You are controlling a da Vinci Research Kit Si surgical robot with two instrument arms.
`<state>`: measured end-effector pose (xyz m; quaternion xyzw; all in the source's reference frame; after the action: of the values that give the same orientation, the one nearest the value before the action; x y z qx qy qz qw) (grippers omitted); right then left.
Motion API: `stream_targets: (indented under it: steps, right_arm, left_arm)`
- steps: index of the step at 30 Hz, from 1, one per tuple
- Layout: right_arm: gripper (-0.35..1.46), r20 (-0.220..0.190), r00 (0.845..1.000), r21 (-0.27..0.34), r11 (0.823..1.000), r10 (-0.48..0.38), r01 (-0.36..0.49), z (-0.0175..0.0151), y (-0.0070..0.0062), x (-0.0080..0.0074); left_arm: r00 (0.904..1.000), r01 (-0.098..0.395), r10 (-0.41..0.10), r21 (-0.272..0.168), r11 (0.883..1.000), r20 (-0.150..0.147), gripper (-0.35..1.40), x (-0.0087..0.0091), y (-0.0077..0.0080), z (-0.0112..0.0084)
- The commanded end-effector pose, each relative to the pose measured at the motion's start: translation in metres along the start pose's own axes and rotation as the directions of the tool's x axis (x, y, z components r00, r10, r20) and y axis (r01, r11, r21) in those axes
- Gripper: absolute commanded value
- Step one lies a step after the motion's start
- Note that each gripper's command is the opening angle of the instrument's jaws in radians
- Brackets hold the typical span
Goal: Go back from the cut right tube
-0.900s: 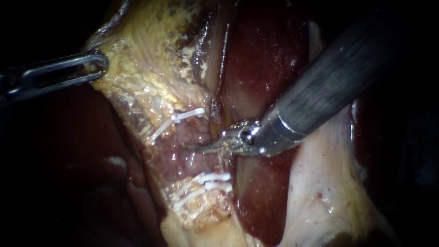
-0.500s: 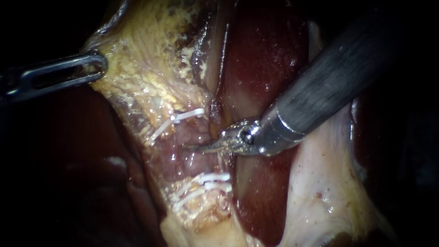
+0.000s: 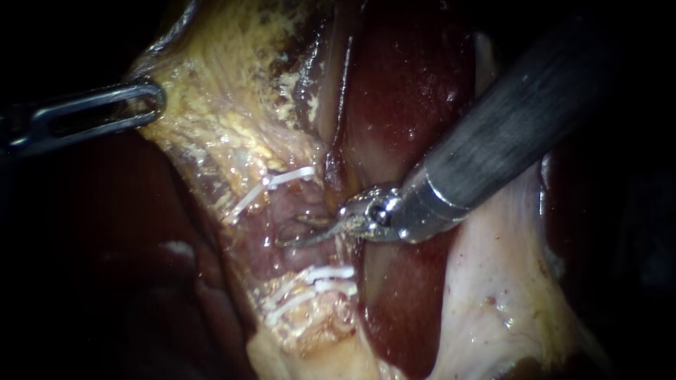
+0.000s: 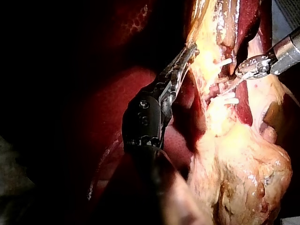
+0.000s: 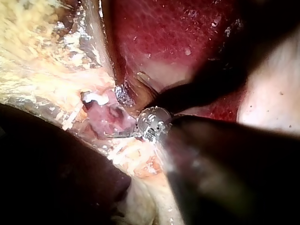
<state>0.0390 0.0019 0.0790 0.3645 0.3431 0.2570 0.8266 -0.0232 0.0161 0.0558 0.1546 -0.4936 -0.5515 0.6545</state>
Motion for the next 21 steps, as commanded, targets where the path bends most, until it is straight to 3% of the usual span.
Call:
stream_targets:
  steps: [1, 4, 7, 9, 12, 16, 21]
  right_arm:
    - [1.16, -0.023, 0.999, -0.007, 0.999, -0.041, 0.041, -0.0005, -0.0003, -0.0003]
    - [1.24, -0.073, 0.985, 0.003, 0.988, -0.157, 0.157, -0.0017, -0.0009, -0.001]
    - [1.28, -0.118, 0.94, -0.008, 0.947, -0.32, 0.322, -0.0033, -0.0015, -0.002]
    - [1.36, -0.121, 0.904, -0.065, 0.912, -0.41, 0.404, -0.0046, -0.0016, -0.0026]
    - [1.43, -0.121, 0.868, -0.122, 0.875, -0.482, 0.469, -0.007, -0.0013, -0.0031]
    - [1.43, -0.154, 0.845, -0.161, 0.857, -0.512, 0.49, -0.0106, -0.0007, -0.0031]
    - [1.43, -0.175, 0.835, -0.196, 0.85, -0.521, 0.489, -0.0151, -0.001, -0.0026]
  left_arm:
    - [1.0, 0.0, 0.0, 0.0, 1.0, 0.0, -0.35, 0.0, 0.0, 0.0]
    - [1.0, 0.0, 0.0, 0.0, 1.0, 0.0, -0.35, 0.0, 0.0001, -0.0001]
    - [1.0, 0.0, 0.0, 0.0, 1.0, 0.0, -0.35, 0.0001, 0.0001, 0.0]
    - [1.0, -0.001, 0.001, 0.0, 1.0, 0.0, -0.35, 0.0001, 0.0001, 0.0]
    - [1.0, -0.001, 0.001, 0.0, 1.0, 0.0, -0.35, 0.0001, 0.0002, 0.0]
    - [1.0, -0.001, 0.001, -0.001, 1.0, 0.001, -0.35, 0.0003, 0.0001, 0.0001]
    - [1.0, -0.002, 0.002, -0.002, 1.0, 0.002, -0.35, 0.0004, 0.0, 0.0002]
